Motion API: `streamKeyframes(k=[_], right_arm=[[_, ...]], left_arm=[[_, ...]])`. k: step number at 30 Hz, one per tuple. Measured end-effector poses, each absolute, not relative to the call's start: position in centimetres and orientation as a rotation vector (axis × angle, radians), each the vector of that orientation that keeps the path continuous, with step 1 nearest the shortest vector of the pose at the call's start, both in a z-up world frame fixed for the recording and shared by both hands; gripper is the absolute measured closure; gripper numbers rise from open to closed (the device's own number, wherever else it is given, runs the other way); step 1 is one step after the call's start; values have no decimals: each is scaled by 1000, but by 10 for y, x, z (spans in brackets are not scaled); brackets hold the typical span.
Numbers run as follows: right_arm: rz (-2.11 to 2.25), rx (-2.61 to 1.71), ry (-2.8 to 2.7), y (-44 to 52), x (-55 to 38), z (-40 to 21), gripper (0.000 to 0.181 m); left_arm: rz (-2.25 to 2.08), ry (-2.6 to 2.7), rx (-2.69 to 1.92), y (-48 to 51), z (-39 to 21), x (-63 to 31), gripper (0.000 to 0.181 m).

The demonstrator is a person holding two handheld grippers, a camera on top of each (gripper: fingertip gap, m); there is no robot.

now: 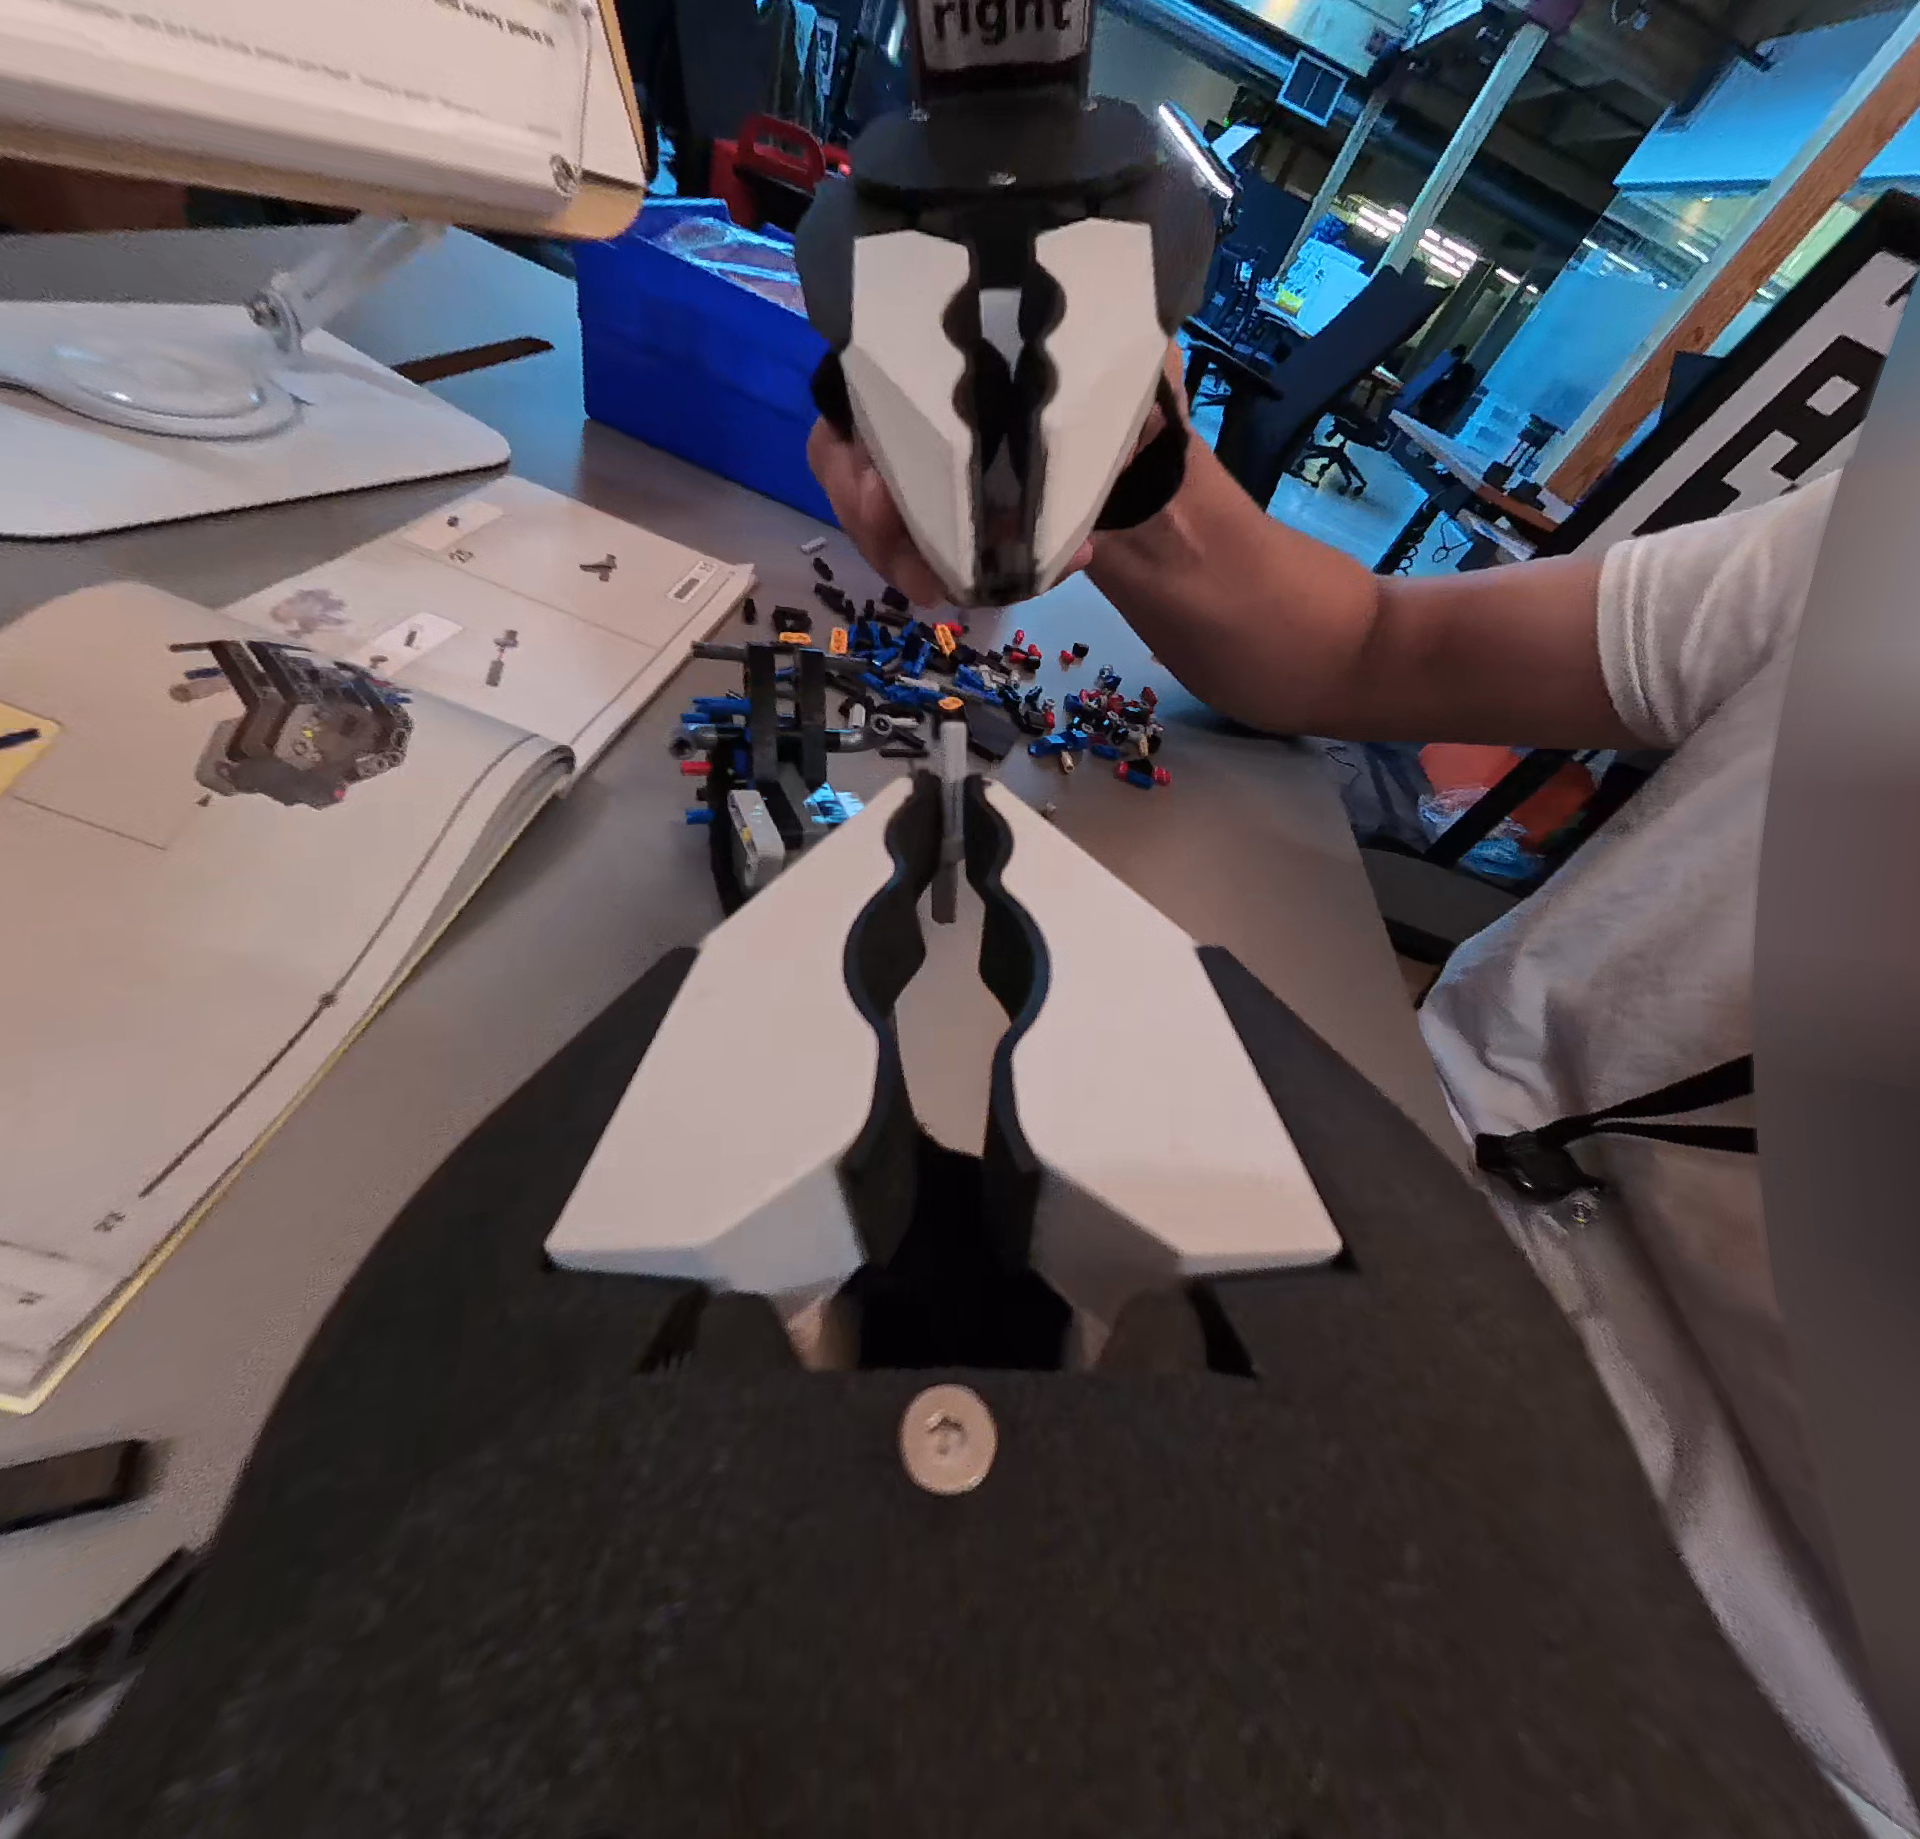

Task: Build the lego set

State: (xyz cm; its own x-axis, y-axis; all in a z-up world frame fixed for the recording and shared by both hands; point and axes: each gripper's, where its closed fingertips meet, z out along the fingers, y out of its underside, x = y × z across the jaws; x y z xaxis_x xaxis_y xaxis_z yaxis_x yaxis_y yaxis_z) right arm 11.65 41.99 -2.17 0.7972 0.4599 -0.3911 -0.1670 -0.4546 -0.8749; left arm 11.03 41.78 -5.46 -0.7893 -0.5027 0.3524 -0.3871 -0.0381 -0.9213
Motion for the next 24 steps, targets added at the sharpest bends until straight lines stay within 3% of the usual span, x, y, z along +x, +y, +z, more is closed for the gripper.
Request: streamKeyframes(k=[1, 24], right_arm=[[730, -1930, -231, 421, 114, -25, 176], [700, -2008, -261, 426, 111, -42, 176]], left_arm=[[-1974, 2117, -989, 417, -55, 110, 179], [-1966, 2135, -992, 417, -54, 106, 179]])
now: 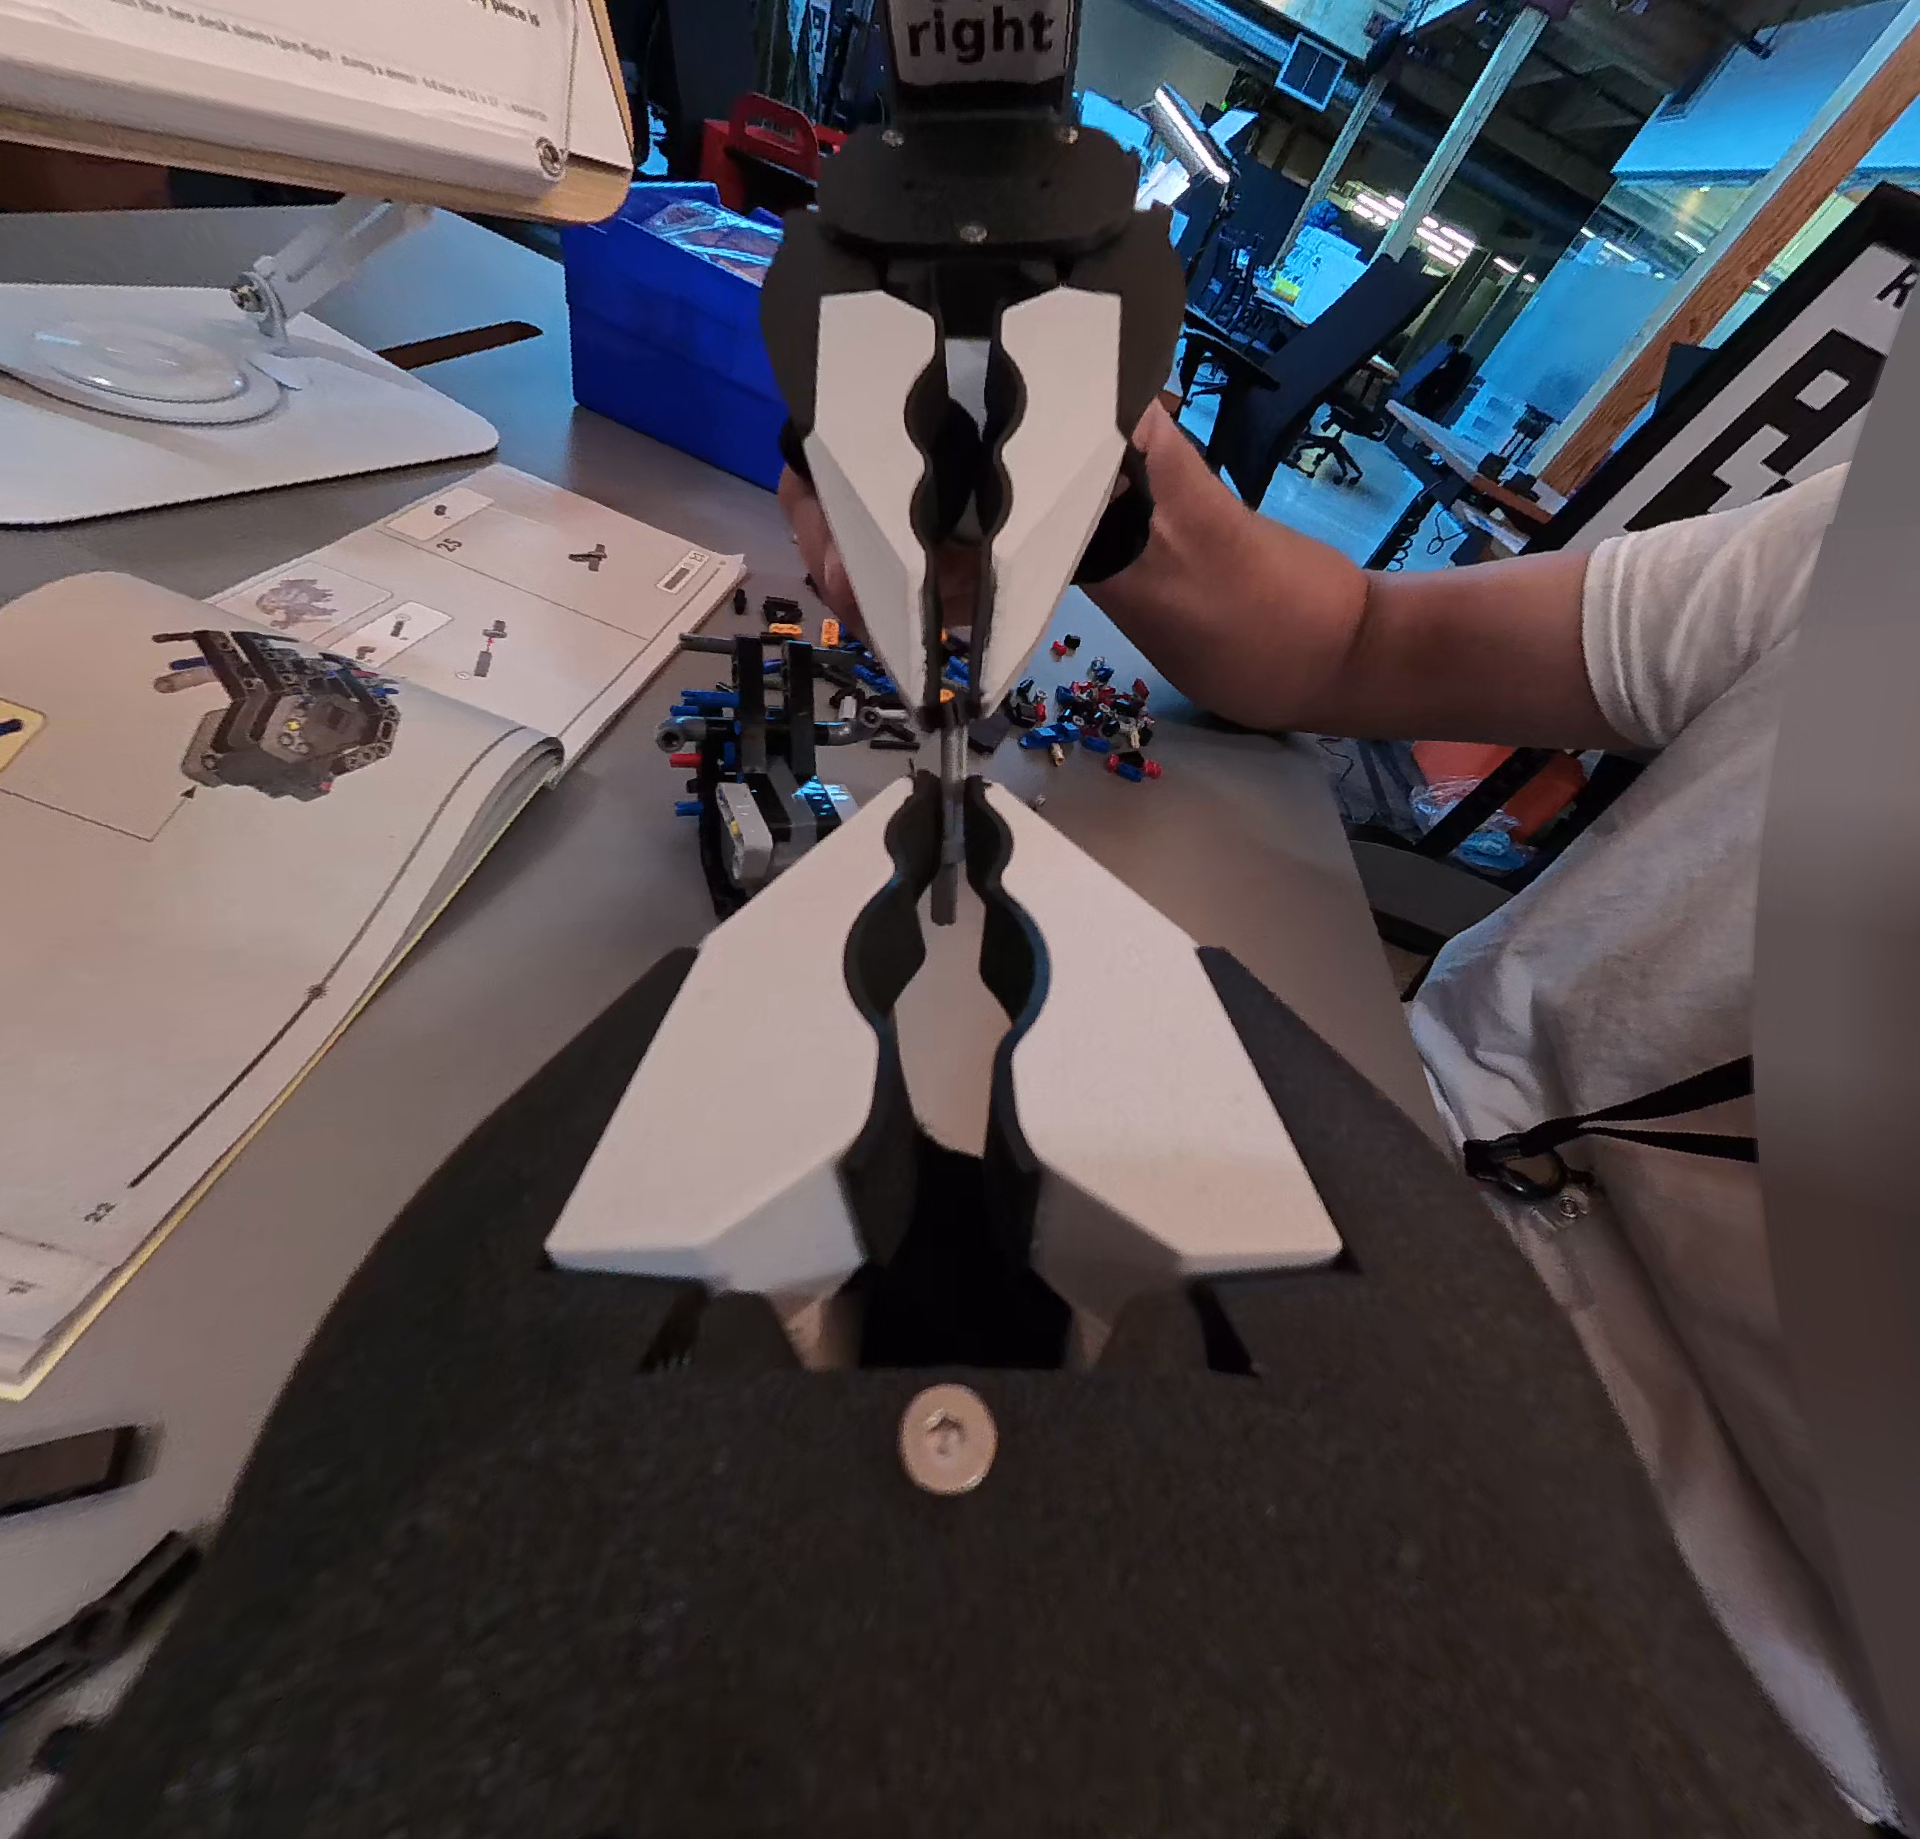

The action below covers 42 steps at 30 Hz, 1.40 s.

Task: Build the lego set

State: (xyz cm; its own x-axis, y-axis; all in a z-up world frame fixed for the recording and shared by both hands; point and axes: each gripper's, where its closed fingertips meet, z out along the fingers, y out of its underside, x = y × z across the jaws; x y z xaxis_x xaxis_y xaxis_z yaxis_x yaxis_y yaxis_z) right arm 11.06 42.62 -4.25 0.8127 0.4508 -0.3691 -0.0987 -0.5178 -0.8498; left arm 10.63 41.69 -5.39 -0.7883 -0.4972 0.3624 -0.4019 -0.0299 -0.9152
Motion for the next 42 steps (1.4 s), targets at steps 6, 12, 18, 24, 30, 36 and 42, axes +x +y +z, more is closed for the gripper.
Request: streamKeyframes(k=[6, 12, 18, 24, 30, 36, 42], right_arm=[[709, -2006, -257, 426, 110, -44, 176], [689, -2011, -292, 423, 109, -48, 176], [716, -2024, -255, 423, 109, -56, 176], [690, -2062, -274, 421, 109, -65, 176], [595, -2155, -387, 416, 102, -77, 176], [378, -2291, -531, 410, 101, -91, 176], [328, -2326, -564, 409, 98, -94, 176]], left_arm=[[-1956, 2137, -993, 416, -55, 107, 179], [-2004, 2165, -1027, 414, -59, 105, 179], [-1943, 2189, -1040, 413, -67, 107, 179], [-1897, 2232, -1050, 412, -75, 107, 179], [-1714, 2341, -989, 406, -90, 101, 179], [-1547, 2412, -973, 404, -103, 99, 179], [-1429, 2436, -941, 401, -108, 98, 179]])
